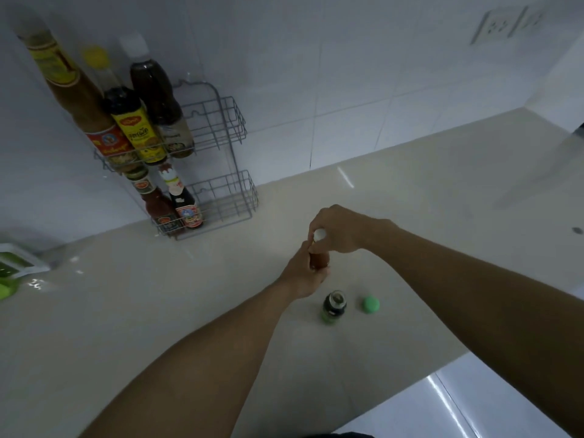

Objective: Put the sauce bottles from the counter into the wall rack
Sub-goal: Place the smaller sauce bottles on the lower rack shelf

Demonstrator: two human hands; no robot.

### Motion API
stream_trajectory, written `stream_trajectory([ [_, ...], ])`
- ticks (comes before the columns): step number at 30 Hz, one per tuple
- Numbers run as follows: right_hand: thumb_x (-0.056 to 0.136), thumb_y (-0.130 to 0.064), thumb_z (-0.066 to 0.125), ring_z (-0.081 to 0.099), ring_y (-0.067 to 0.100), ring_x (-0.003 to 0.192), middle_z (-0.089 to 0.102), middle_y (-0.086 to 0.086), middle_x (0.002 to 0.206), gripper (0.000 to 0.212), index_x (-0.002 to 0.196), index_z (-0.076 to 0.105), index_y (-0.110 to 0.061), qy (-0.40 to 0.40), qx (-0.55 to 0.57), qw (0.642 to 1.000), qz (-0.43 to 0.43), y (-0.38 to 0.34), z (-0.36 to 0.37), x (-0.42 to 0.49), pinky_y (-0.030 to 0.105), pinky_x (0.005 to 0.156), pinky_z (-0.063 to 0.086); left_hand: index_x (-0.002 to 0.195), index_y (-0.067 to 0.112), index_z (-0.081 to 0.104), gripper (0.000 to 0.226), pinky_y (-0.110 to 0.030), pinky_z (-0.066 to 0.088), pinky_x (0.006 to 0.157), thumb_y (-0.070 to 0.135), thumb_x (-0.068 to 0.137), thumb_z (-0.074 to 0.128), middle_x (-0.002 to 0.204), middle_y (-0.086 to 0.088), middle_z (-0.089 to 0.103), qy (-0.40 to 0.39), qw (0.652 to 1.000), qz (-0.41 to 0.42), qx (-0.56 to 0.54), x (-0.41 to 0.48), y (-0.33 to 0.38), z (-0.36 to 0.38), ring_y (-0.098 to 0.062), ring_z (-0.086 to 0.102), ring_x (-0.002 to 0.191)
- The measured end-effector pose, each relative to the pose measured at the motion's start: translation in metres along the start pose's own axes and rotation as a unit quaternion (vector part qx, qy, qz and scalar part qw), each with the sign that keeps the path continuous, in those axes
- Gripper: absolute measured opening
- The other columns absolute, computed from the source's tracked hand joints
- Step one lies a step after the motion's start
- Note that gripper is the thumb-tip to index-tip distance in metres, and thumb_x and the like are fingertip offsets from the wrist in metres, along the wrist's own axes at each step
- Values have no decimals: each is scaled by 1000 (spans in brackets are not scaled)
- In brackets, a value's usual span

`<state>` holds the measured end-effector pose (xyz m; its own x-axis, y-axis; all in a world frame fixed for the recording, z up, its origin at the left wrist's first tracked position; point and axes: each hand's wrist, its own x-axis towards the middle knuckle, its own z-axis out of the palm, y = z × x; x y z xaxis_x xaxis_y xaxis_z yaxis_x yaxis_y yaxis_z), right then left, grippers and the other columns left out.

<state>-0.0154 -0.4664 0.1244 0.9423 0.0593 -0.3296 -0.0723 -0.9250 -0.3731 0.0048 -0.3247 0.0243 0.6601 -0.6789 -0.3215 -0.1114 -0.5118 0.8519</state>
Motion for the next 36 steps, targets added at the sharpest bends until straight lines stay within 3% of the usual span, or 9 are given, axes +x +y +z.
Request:
stream_trajectory([
  [4,90,-41,67,58,12,85,60,-10,90,26,99,74,-18,0,24,1000,-19,-9,-11,10,26,75,46,122,23,51,41,-7,46,57,14,86,68,104,1,63,3,998,-18,-58,-6,4,-21,-8,61,82],
  [8,97,-50,54,55,11,67,63,1,76,47,83,71,-8,57,-1,994,-93,-37,-28,30,25,64,42,90,22,62,26,-35,54,75,19,67,75,83,-1,66,81,989,-15,-120,-12,3,-50,-20,65,81],
  [11,103,-54,36,47,12,55,49,-3,58,58,67,56,-13,115,-127,971,-168,-62,-41,46,26,55,32,82,8,61,28,-38,55,71,19,63,78,72,-2,65,141,981,-22,-129,-17,4,-73,-18,63,68],
  [17,103,-40,22,58,31,86,60,13,89,53,89,60,-6,116,-255,950,-138,-106,-47,87,35,67,38,71,14,56,23,-32,48,58,18,65,78,64,-2,60,246,961,-22,-127,-33,0,-106,-16,56,58],
  [22,104,-46,37,52,23,66,47,0,63,56,55,43,-18,61,-150,974,-158,-129,-58,102,37,67,46,74,13,59,23,-35,48,66,20,60,76,65,-4,60,187,967,-46,-165,-44,-7,-134,-19,56,60],
  [26,106,-33,33,61,33,89,64,13,91,41,81,57,-12,145,-174,963,-148,-138,-42,104,35,73,44,69,19,56,23,-33,48,65,20,61,77,62,1,58,233,962,-51,-137,-44,-6,-143,-18,56,60],
  [28,106,-39,29,60,34,98,64,17,104,46,100,63,-9,104,-218,965,-104,-139,-41,105,37,80,46,74,15,59,20,-34,50,68,16,63,76,64,-3,61,182,971,-62,-144,-48,-7,-143,-20,57,62],
  [32,103,-53,32,61,28,80,55,2,70,58,67,54,-13,90,-126,980,-122,-132,-42,104,37,74,51,88,9,64,19,-31,51,75,4,71,71,74,-7,63,117,975,-81,-173,-51,-4,-146,-21,61,71],
  [36,100,-40,39,59,29,76,55,6,72,42,72,55,-14,203,-86,971,-94,-132,-23,102,31,64,41,85,9,63,18,-28,49,70,3,70,70,70,-8,61,158,970,-81,-165,-48,1,-145,-20,58,66],
])
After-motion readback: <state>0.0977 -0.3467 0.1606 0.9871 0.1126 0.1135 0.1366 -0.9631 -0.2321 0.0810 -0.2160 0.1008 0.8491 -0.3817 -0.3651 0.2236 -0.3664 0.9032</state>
